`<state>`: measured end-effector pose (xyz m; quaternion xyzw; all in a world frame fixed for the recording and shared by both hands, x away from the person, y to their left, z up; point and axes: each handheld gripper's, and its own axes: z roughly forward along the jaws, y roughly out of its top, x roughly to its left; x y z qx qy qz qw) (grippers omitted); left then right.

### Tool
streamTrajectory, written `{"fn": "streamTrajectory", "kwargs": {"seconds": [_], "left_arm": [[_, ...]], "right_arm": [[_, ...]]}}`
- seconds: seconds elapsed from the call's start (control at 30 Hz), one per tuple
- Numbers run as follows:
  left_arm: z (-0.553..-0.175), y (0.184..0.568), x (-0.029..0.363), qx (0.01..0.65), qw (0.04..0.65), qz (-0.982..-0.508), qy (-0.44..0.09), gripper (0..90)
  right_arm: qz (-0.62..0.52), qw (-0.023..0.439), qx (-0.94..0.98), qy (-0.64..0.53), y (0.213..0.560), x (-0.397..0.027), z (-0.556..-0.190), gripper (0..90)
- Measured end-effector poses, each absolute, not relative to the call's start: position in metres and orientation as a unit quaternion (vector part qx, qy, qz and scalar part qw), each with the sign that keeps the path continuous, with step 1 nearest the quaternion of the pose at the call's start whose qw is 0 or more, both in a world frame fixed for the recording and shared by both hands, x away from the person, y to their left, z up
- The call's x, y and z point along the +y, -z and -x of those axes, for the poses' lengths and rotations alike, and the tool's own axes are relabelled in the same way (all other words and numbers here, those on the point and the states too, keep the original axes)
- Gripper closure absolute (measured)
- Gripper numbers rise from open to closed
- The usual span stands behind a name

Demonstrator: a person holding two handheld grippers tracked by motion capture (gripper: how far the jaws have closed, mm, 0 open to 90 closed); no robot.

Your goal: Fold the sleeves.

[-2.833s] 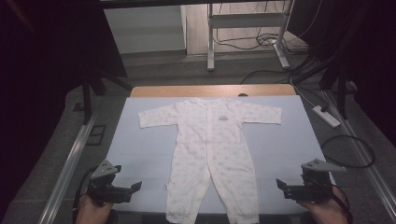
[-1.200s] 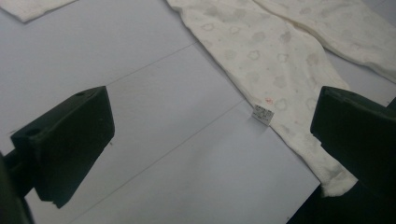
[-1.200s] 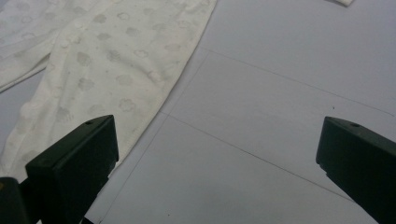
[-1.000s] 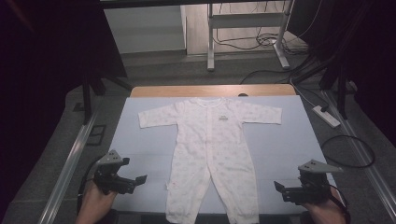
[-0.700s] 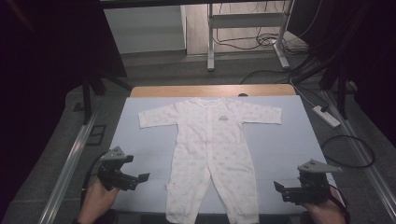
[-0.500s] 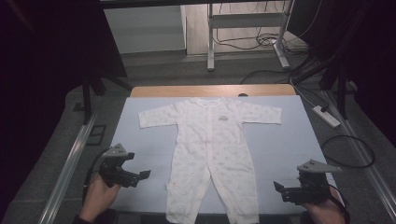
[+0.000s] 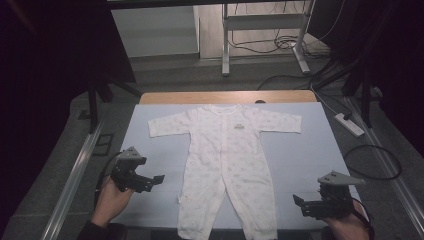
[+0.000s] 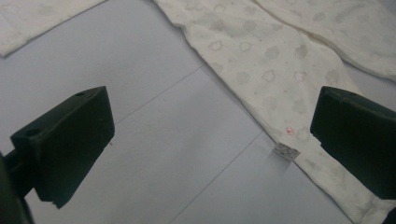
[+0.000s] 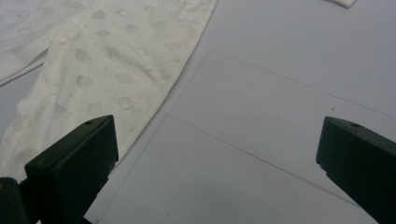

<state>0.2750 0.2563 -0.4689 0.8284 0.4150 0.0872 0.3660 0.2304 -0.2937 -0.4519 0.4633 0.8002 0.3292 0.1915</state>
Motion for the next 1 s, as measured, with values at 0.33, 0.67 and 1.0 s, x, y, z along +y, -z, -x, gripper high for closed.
{"fn": "streamTrajectory", "kwargs": {"seconds": [0.33,0.67,1.0], "left_arm": [[-0.291,0.470,0.252,0.417,0.355,-0.833,-0.080,0.0],[-0.309,0.469,0.251,0.427,0.353,-0.828,-0.084,0.0],[-0.330,0.467,0.251,0.433,0.355,-0.823,-0.092,0.0]], "right_arm": [[-0.464,0.190,0.800,-0.329,0.452,-0.294,-0.231,0.0],[-0.464,0.190,0.800,-0.329,0.452,-0.294,-0.231,0.0],[-0.464,0.190,0.800,-0.329,0.452,-0.294,-0.231,0.0]]}}
